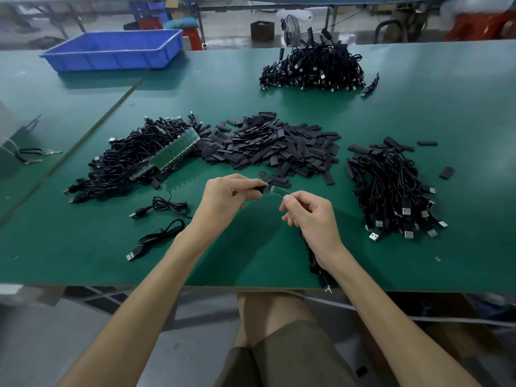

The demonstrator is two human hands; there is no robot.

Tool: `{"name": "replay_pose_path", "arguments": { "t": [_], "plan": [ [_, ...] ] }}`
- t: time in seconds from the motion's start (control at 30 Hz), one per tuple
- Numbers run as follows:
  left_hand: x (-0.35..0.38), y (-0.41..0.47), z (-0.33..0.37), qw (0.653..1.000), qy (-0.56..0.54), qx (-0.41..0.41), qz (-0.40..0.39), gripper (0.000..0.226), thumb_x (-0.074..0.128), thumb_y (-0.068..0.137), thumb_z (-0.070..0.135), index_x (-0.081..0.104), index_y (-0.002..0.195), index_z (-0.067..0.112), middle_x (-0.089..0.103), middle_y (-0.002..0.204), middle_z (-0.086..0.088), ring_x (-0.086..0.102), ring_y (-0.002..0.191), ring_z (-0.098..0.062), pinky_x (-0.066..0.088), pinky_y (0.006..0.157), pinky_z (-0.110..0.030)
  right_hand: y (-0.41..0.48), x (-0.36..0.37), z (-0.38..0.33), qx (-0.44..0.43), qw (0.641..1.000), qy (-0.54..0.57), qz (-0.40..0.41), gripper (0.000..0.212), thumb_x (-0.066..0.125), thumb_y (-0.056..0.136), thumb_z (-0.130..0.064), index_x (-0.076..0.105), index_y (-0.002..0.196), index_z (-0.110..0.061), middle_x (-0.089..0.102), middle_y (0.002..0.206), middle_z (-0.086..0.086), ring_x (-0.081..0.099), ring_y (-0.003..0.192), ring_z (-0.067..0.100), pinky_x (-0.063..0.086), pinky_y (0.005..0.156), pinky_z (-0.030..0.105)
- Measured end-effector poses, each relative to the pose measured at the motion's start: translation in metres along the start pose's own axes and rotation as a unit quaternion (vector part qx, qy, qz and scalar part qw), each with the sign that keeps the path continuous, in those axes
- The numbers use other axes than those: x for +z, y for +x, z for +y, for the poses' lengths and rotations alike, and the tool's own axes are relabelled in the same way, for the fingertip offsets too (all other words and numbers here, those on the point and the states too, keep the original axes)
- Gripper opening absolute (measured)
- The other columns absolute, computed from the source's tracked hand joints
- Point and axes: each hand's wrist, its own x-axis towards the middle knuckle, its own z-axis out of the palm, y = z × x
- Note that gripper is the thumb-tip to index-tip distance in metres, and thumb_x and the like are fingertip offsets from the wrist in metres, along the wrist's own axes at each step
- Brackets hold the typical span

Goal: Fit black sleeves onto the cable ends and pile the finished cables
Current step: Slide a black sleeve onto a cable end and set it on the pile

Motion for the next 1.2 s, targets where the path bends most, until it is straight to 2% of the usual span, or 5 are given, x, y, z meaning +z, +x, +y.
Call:
{"name": "replay_pose_path", "arguments": {
  "t": [0.13,0.67,0.9,1.1,1.2],
  "plan": [
    [0.003,-0.001,-0.001,0.999,0.031,0.009,-0.003,0.024,0.071,0.089,-0.002,0.080,0.106,0.013,0.075,0.090,0.005,0.058,0.065,-0.006,0.048,0.062,-0.021,0.000,0.000,-0.001,0.001,1.000,0.000,0.000,0.027,0.061,0.101,-0.016,0.072,0.076,-0.013,0.057,0.055,-0.014,0.055,0.057,0.007,0.058,0.081,0.054],
    [-0.001,-0.005,0.006,0.997,0.062,0.050,0.014,0.016,0.074,0.088,0.004,0.080,0.102,0.009,0.074,0.090,0.005,0.058,0.067,0.008,0.042,0.066,-0.006,-0.001,0.000,-0.002,0.004,1.000,0.003,0.000,0.027,0.062,0.100,-0.016,0.072,0.075,-0.013,0.058,0.055,-0.012,0.055,0.058,0.006,0.058,0.081,0.055],
    [0.001,-0.005,0.008,0.995,0.086,0.048,0.019,0.016,0.075,0.089,0.011,0.080,0.104,0.015,0.075,0.093,0.005,0.061,0.073,-0.001,0.044,0.069,-0.013,0.000,0.000,-0.001,-0.005,1.000,-0.007,-0.002,0.028,0.062,0.100,-0.015,0.071,0.074,-0.010,0.057,0.054,-0.009,0.055,0.056,0.006,0.057,0.073,0.039],
    [-0.008,-0.004,0.016,0.988,0.131,0.086,-0.012,0.020,0.075,0.088,0.005,0.080,0.106,0.011,0.072,0.097,0.000,0.059,0.082,0.002,0.040,0.076,-0.007,0.000,0.000,0.000,-0.005,0.999,-0.022,-0.027,0.029,0.062,0.099,-0.016,0.069,0.072,-0.010,0.055,0.053,-0.010,0.053,0.056,0.008,0.055,0.071,0.042],
    [-0.012,-0.004,0.018,0.977,0.180,0.115,-0.028,0.017,0.072,0.090,0.002,0.080,0.104,0.006,0.072,0.098,-0.009,0.064,0.085,-0.014,0.040,0.079,-0.008,-0.001,-0.001,0.001,-0.007,0.998,-0.026,-0.051,0.029,0.062,0.098,-0.019,0.068,0.071,-0.012,0.054,0.054,-0.003,0.052,0.056,0.012,0.050,0.068,0.038]
  ]
}}
